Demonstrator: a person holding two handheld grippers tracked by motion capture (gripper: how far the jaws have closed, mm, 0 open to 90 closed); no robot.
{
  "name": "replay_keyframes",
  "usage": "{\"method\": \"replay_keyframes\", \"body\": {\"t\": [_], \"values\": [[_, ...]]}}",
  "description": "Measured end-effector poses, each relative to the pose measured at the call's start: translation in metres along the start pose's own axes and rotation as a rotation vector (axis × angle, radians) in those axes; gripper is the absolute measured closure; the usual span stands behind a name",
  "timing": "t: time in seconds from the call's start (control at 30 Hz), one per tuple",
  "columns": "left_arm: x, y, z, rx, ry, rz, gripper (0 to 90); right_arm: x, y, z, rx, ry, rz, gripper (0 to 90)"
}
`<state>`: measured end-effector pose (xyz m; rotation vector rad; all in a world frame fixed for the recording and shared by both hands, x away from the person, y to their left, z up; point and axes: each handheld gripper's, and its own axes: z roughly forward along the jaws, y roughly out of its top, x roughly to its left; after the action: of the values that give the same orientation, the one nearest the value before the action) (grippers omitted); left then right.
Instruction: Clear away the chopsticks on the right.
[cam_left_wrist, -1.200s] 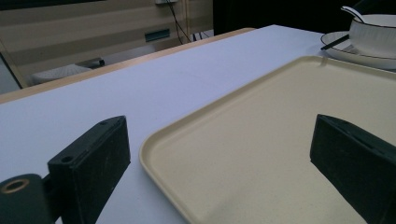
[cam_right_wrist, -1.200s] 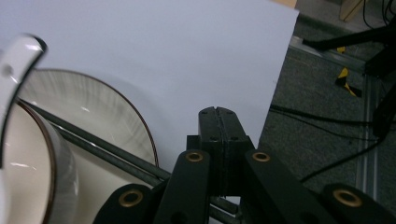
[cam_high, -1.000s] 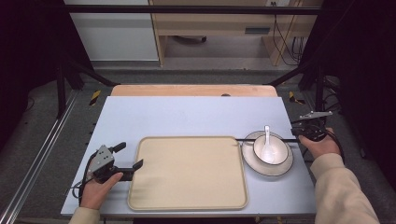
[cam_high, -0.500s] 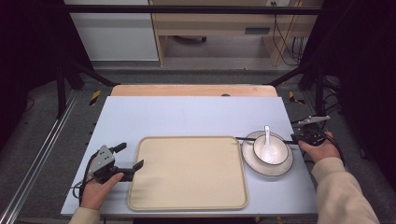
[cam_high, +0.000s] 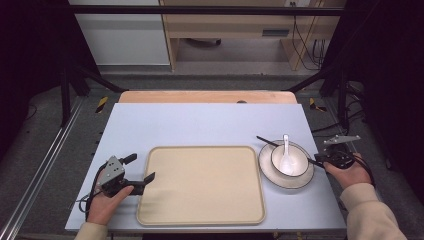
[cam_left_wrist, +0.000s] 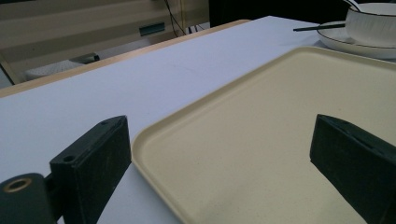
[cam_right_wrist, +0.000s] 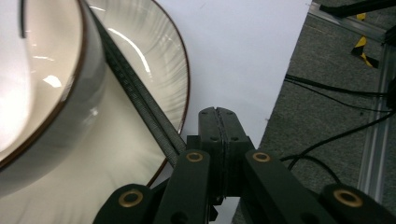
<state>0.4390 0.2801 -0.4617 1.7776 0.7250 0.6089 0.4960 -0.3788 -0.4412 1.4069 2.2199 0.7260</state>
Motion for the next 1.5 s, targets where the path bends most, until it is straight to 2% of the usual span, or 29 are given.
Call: {"method": "replay_keyframes", "body": {"t": [0.13, 0.17, 0.2, 0.23, 0.33, 0.7, 0.9, 1.17, 1.5], "values": [[0.0, 0.0, 0.0, 0.008, 0.001, 0.009, 5.0, 0.004, -0.001, -0.009, -0.035, -0.021, -0.022, 87.7], [0.0, 0.0, 0.0, 0.007, 0.001, 0.008, 5.1, 0.005, -0.001, -0.012, -0.057, -0.014, -0.031, 86.6], [0.0, 0.0, 0.0, 0.007, 0.001, 0.008, 5.1, 0.005, -0.001, -0.012, -0.057, -0.014, -0.031, 86.6], [0.0, 0.0, 0.0, 0.009, 0.001, 0.009, 5.1, 0.008, 0.0, -0.016, -0.092, 0.019, -0.062, 84.1], [0.0, 0.0, 0.001, 0.011, 0.0, 0.011, 5.1, 0.01, -0.001, -0.016, -0.104, 0.038, -0.1, 81.6], [-0.001, 0.0, 0.001, 0.016, -0.003, 0.016, 5.5, 0.013, 0.001, -0.011, -0.113, 0.07, -0.122, 79.3], [-0.001, 0.0, 0.001, 0.016, -0.001, 0.017, 5.6, 0.015, 0.002, -0.005, -0.105, 0.069, -0.144, 78.9], [-0.001, 0.0, 0.002, 0.019, -0.003, 0.02, 5.8, 0.013, 0.002, -0.002, -0.102, 0.069, -0.131, 79.4], [-0.001, -0.001, 0.002, 0.019, -0.003, 0.019, 6.1, 0.012, 0.002, 0.004, -0.081, 0.087, -0.149, 80.1]]}}
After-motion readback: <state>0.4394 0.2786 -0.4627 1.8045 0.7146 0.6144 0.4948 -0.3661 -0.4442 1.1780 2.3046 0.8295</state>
